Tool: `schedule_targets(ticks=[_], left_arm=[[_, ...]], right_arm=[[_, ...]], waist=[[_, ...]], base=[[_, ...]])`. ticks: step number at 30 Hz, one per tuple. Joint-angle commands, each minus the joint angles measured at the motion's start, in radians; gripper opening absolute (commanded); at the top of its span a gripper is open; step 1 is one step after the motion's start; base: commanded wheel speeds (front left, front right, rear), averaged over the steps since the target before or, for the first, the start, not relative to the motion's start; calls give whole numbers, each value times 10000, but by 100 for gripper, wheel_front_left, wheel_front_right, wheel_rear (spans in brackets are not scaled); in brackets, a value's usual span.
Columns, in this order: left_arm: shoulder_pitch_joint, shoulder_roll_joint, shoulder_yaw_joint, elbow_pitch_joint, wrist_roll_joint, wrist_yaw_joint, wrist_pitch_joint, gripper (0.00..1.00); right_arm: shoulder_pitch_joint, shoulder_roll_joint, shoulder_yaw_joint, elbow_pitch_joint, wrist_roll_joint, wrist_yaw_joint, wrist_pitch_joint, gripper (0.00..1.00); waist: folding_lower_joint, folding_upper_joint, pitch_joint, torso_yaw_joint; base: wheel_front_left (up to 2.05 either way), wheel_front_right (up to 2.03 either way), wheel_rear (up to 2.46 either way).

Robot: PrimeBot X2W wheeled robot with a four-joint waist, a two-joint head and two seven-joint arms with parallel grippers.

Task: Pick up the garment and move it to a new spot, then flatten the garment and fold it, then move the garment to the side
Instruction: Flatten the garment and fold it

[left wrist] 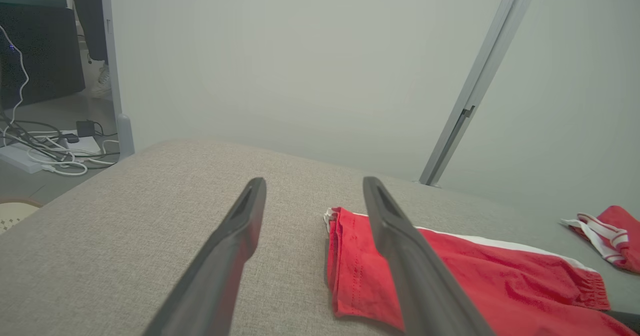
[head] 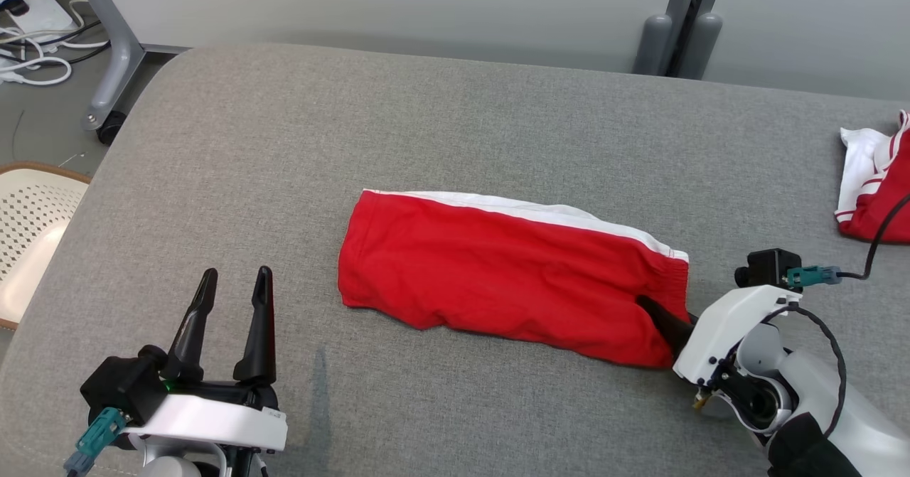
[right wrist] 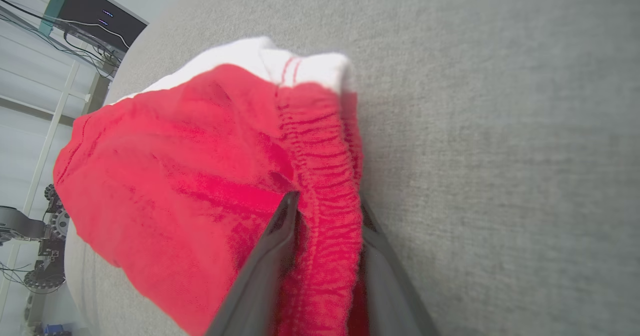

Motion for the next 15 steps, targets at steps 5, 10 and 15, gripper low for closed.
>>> schedule_targets(ticks=[5,10,15], left_arm=[[-244,-12,94,60,146,-81,-4,100],[-220,-54,118,130,187,-113,-4,100],[-204,-60,106,199,238,-145,-4,100]], right_arm=[[-21,53,295,75,211,-1,-199,0],[-119,-117,385,-93,446,-1,-453,0],[16,-457,439,-509,769,-1,-288,0]], waist=[[0,-1,42,15],[0,-1,7,-96],[0,-1,-71,-326]], base=[[0,0,0],[0,0,0],[0,0,0]])
